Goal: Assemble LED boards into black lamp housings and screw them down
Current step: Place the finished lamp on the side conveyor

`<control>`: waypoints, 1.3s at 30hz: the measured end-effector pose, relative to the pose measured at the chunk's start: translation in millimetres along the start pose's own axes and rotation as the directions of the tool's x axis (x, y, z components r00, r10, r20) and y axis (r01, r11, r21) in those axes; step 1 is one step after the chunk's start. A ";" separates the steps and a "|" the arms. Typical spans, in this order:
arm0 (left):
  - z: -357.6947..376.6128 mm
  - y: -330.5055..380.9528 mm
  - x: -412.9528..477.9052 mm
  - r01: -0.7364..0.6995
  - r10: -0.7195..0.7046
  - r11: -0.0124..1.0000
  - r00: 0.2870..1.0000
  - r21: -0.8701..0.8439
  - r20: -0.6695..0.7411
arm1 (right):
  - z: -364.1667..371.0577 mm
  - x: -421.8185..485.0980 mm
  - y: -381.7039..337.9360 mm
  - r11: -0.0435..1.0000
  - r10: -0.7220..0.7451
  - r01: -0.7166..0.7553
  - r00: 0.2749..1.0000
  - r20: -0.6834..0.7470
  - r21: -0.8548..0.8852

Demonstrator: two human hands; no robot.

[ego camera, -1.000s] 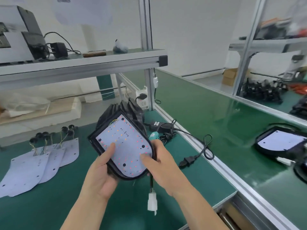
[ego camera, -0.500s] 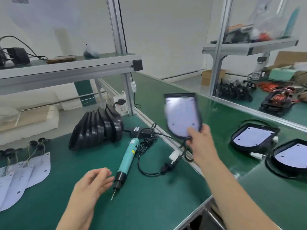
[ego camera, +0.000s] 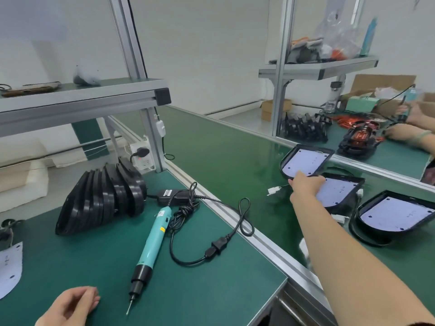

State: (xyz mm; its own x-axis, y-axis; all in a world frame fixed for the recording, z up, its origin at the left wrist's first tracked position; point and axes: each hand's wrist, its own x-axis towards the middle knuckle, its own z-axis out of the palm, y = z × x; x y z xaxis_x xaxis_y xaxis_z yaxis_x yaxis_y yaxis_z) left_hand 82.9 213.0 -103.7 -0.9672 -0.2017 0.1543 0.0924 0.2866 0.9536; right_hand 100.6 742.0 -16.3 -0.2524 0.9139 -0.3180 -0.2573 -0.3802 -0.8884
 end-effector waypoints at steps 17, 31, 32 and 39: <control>10.2 -8.9 -1.3 -0.055 0.055 0.998 0.998 0.010 -0.013 | 7.0 28.3 3.4 0.900 -0.076 0.072 0.997 0.008 -0.430; -4.0 14.3 -3.9 0.077 -0.077 0.997 0.997 -0.008 0.030 | 21.7 -134.8 45.2 0.934 -0.221 0.279 0.941 0.256 -0.221; -5.7 14.5 -3.0 0.088 -0.088 0.996 0.995 -0.003 0.048 | 22.5 -149.2 52.3 0.933 -0.228 0.294 0.929 0.293 -0.208; -6.4 19.9 -10.6 0.095 -0.097 0.995 0.993 0.036 0.073 | 26.5 -254.9 100.2 0.954 -0.174 0.282 0.803 0.571 -0.105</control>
State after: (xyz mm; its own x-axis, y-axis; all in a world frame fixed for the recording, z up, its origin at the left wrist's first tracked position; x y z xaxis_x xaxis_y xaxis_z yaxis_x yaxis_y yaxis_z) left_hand 96.5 214.9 -84.7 -0.9863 -0.1597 0.0417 -0.0082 0.3001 0.9539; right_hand 114.4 467.2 -15.5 -0.6900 0.7184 0.0884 -0.2184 -0.0902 -0.9717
